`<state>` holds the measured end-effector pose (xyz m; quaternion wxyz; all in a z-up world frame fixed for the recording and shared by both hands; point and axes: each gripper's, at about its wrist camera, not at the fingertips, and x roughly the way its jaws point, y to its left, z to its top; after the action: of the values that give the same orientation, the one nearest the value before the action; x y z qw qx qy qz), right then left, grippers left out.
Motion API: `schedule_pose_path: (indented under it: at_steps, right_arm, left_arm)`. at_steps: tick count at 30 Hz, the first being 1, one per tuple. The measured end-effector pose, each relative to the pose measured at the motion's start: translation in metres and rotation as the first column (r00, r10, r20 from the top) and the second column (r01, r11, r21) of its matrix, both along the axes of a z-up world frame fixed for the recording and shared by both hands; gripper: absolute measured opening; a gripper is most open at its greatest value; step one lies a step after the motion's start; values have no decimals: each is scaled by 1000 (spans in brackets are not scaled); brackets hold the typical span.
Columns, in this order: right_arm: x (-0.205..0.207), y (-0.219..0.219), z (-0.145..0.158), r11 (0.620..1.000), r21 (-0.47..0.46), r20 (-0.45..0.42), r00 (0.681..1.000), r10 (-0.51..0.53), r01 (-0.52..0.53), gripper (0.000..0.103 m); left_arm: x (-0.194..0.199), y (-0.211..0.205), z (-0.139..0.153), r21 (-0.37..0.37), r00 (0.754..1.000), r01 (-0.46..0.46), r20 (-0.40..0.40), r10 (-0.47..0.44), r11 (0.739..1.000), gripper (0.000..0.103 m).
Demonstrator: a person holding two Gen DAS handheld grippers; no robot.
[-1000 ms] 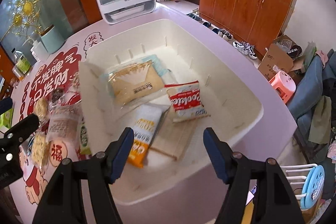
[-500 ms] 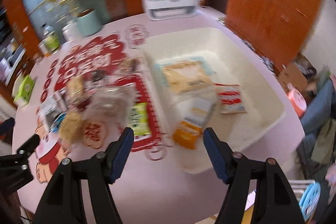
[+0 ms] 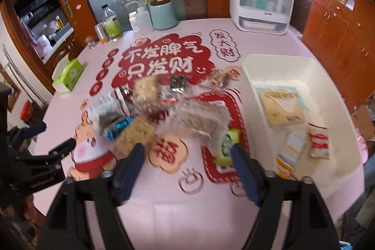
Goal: Organize snacks
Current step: 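Move both tools back over the remaining snacks, then grasp grey-red snack bag with left tool while right tool grasps clear printed bag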
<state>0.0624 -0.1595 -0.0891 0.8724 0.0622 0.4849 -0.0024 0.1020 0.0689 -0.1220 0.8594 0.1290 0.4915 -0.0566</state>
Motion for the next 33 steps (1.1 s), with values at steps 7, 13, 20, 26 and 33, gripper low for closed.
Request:
schedule_pose_path:
  at_steps: [7, 13, 20, 26, 33]
  right_arm:
    - [70, -16, -43, 996, 55, -87, 994, -71, 76, 96]
    - [109, -23, -102, 991, 15, -221, 967, -127, 133, 96]
    - [121, -22, -137, 987, 10, -287, 946, -149, 159, 103]
    - [120, -20, -138, 989, 6, -289, 947, -138, 146, 103]
    - [117, -10, -131, 996, -11, -254, 963, -84, 84, 75]
  left_arm:
    - [67, 0, -37, -39, 993, 56, -102, -60, 998, 88]
    - [106, -1, -81, -26, 977, 46, -205, -50, 999, 88]
    - [126, 7, -118, 16, 964, 5, -266, -1, 1000, 88]
    - [127, 12, -126, 26, 962, -23, -270, 29, 999, 64]
    - [112, 14, -109, 16, 975, -47, -217, 50, 999, 49]
